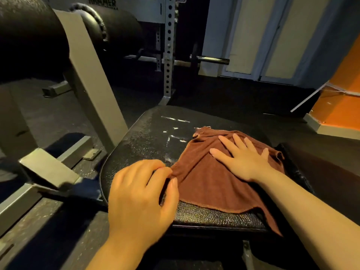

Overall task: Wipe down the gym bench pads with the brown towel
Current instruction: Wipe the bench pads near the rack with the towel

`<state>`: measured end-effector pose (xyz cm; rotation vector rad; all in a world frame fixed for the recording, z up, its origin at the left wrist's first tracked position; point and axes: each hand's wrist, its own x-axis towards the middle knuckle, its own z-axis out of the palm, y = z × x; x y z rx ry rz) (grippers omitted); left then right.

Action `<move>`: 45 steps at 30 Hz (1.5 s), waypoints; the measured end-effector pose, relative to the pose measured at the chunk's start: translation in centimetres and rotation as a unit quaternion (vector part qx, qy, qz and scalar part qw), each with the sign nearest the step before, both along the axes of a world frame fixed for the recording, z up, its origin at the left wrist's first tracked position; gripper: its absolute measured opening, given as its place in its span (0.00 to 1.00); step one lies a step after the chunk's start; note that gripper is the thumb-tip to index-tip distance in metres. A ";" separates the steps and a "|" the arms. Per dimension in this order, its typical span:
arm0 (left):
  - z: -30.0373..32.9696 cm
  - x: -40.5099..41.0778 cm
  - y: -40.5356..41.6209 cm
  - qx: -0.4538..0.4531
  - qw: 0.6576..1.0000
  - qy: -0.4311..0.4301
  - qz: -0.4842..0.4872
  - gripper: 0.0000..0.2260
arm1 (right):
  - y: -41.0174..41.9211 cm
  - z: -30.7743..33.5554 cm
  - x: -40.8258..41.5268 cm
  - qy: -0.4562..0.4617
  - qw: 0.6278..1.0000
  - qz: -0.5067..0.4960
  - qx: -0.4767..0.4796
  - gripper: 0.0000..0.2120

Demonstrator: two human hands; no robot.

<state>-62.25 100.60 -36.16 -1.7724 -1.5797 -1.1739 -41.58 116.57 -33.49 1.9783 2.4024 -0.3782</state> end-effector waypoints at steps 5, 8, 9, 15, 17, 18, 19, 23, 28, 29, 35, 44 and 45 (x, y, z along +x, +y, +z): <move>-1.0 0.1 -0.1 0.081 0.996 -0.022 0.021 0.14 | 6.1 -0.1 0.4 0.024 0.999 -0.007 0.036 0.47; -1.5 0.3 0.1 0.100 0.993 -0.037 0.044 0.15 | 8.8 0.0 -0.1 0.006 0.999 -0.010 0.032 0.43; -1.7 0.3 0.2 0.106 0.993 -0.036 0.048 0.15 | 9.3 0.1 -0.7 0.003 0.999 -0.017 0.028 0.40; -2.4 0.2 0.5 0.132 0.989 -0.040 0.061 0.20 | 7.3 -0.3 -5.6 -0.003 0.998 0.057 0.035 0.30; -2.4 0.2 0.5 0.131 0.989 -0.041 0.057 0.19 | 5.6 -0.4 -6.4 0.000 0.995 0.092 0.038 0.29; -2.2 0.2 0.4 0.130 0.989 -0.041 0.056 0.18 | 4.6 -0.4 -6.6 0.002 0.993 0.108 0.039 0.29; -2.0 0.2 0.4 0.129 0.989 -0.043 0.058 0.18 | 3.6 -0.4 -6.6 0.003 0.992 0.122 0.038 0.28; -1.7 0.1 0.3 0.119 0.989 -0.052 0.072 0.14 | -1.1 -0.5 -5.8 0.000 0.986 0.162 0.040 0.25; -1.2 0.2 0.1 0.091 0.990 -0.073 0.081 0.12 | -6.1 -0.1 -3.3 0.016 0.984 0.171 0.035 0.28; -1.2 0.2 0.0 0.085 0.990 -0.077 0.081 0.12 | -6.6 0.1 -2.6 0.020 0.986 0.166 0.027 0.31; -1.3 0.2 0.1 0.086 0.990 -0.071 0.081 0.12 | -1.3 0.3 2.1 -0.002 0.998 0.058 0.012 0.41; -2.3 -0.2 0.6 0.094 0.994 -0.027 0.051 0.15 | 9.8 -0.3 0.2 -0.013 0.999 -0.017 0.037 0.35; -2.3 -0.2 0.6 0.097 0.993 -0.022 0.058 0.15 | 10.1 -0.3 -0.4 -0.008 0.999 -0.024 0.040 0.35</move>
